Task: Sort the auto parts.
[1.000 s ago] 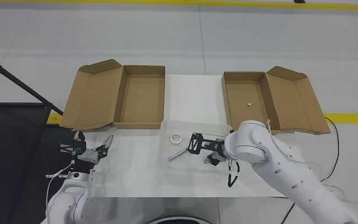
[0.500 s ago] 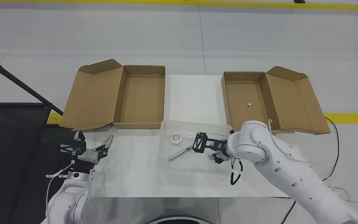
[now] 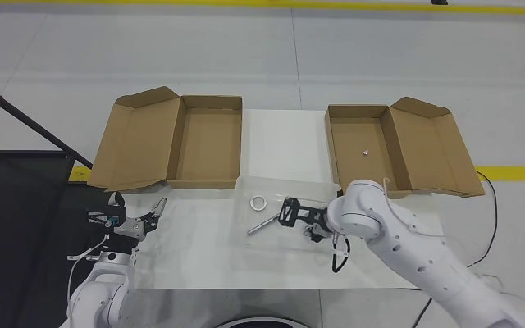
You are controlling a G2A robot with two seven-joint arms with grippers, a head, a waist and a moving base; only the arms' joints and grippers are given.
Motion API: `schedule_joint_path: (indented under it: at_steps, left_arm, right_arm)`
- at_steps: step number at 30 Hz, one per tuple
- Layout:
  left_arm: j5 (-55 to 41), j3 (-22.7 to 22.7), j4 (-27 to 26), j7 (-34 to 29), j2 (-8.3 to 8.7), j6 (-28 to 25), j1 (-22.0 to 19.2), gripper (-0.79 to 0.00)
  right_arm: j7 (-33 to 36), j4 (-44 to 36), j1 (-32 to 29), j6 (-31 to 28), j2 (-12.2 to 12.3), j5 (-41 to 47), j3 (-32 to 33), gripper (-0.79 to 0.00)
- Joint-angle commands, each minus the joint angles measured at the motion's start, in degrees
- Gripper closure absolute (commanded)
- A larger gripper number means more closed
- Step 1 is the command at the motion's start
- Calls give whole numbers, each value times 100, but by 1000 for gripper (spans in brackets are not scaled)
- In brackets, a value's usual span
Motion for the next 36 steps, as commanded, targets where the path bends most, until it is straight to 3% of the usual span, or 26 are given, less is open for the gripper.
schedule_joint_path:
  at_steps: [1,4,11,16,22,29,33,36]
  left_arm:
    - [0,0,0,0,0,0,0,-785]
    - [0,0,0,0,0,0,0,-785]
    - [0,0,0,0,0,0,0,-785]
    - [0,0,0,0,0,0,0,-785]
    - [0,0,0,0,0,0,0,-785]
    - [0,0,0,0,0,0,0,-785]
    - [0,0,0,0,0,0,0,-785]
    - [0,0,0,0,0,0,0,-785]
  right_arm:
    - [12,17,13,-5,-16,6,-19,-120]
    - [11,33,34,-14,-40,17,-38,0]
    - [-23,-6,81,60,-64,-57,17,0]
    - [-448,-254,33,224,-1,-172,361,0]
    - [-1597,-669,-321,385,191,-236,1245,0]
    - [-3261,-1056,-1135,473,428,-210,2503,0]
    - [-4245,-1062,-1585,239,512,130,3167,0]
    - [-4875,-932,-1855,-273,560,453,3583,0]
